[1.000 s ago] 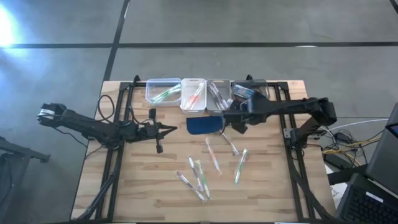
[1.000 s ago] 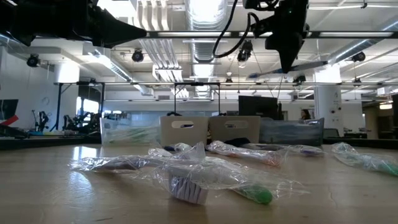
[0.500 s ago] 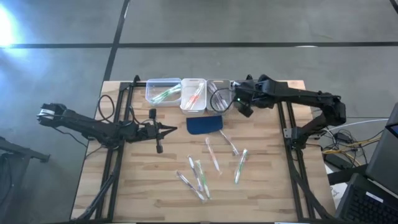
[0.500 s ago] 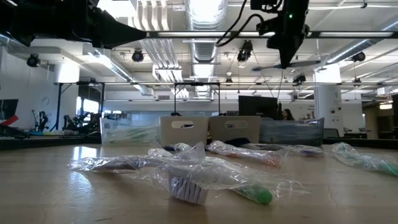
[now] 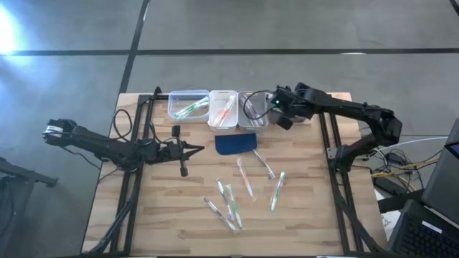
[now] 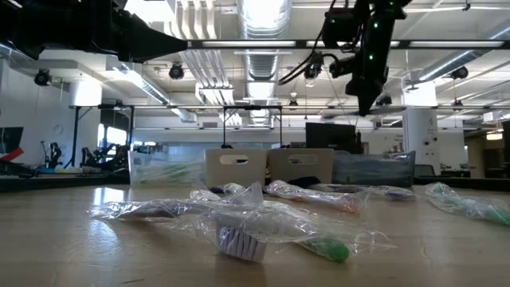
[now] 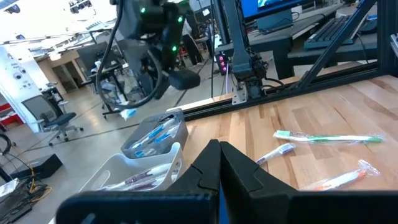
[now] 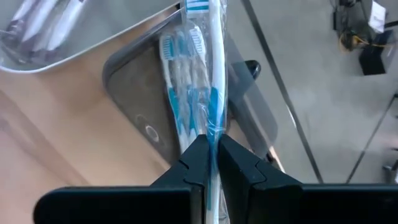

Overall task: Pick & Place Toothbrushes
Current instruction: Put the blue toothbrush into the transparent black bin

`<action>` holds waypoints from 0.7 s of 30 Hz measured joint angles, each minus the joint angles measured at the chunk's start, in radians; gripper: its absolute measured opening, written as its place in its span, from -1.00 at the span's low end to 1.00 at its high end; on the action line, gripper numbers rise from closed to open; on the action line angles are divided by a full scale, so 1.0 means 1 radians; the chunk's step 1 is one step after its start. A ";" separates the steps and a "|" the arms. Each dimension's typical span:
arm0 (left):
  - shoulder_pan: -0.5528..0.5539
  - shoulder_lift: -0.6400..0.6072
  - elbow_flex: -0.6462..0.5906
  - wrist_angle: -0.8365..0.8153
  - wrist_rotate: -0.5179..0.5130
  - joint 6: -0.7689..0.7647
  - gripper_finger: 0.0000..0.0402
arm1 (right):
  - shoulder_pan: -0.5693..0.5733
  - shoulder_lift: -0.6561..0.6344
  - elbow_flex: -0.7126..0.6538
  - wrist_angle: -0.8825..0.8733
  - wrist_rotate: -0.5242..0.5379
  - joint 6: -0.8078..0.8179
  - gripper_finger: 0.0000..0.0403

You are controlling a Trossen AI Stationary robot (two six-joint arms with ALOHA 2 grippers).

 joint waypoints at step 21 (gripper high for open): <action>0.000 0.000 0.000 0.001 0.000 0.012 -0.97 | -0.235 -0.016 -0.192 0.355 -0.167 -0.263 -0.89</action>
